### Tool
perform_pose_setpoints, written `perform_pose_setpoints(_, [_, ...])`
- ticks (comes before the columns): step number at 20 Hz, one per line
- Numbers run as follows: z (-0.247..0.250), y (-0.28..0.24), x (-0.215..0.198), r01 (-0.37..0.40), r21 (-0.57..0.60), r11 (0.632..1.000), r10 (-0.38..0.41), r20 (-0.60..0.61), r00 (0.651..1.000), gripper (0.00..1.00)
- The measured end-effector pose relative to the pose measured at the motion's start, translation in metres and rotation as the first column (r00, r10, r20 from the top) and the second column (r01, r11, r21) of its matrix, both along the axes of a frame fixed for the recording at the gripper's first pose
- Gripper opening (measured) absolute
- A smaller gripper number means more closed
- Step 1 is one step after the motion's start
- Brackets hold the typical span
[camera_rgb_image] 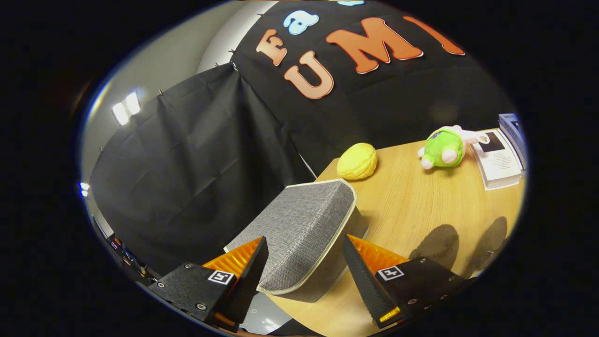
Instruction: Open the storage box then place both shoes into the box .Put the left shoe in first, then the right shoe, with the right side of both shoes facing outward in a uniform manner.
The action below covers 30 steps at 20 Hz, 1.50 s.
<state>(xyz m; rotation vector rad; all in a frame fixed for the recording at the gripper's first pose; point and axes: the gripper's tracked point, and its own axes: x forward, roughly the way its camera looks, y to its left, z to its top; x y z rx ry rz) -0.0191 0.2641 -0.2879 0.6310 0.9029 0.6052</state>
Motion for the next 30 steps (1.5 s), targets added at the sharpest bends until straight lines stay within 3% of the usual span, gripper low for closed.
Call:
perform_pose_setpoints(5, [-0.025, 0.025, 0.007, 0.029, 0.128, 0.991, -0.013, -0.125, 0.992, 0.96])
perform_pose_setpoints(11, [-0.049, 0.048, 0.006, 0.036, 0.187, 0.982, 0.001, -0.195, 0.981, 0.96])
perform_pose_setpoints(16, [-0.051, 0.053, 0.004, 0.088, 0.295, 0.952, -0.008, -0.261, 0.965, 0.94])
perform_pose_setpoints(21, [-0.036, 0.036, 0.015, 0.125, 0.227, 0.966, -0.074, -0.219, 0.973, 0.74])
perform_pose_setpoints(26, [-0.019, 0.022, 0.036, 0.184, 0.221, 0.958, -0.142, -0.191, 0.971, 0.27])
perform_pose_setpoints(28, [-0.015, 0.026, 0.035, 0.173, 0.211, 0.962, -0.134, -0.189, 0.973, 0.15])
perform_pose_setpoints(30, [-0.010, 0.030, 0.039, 0.162, 0.203, 0.966, -0.119, -0.209, 0.971, 0.12])
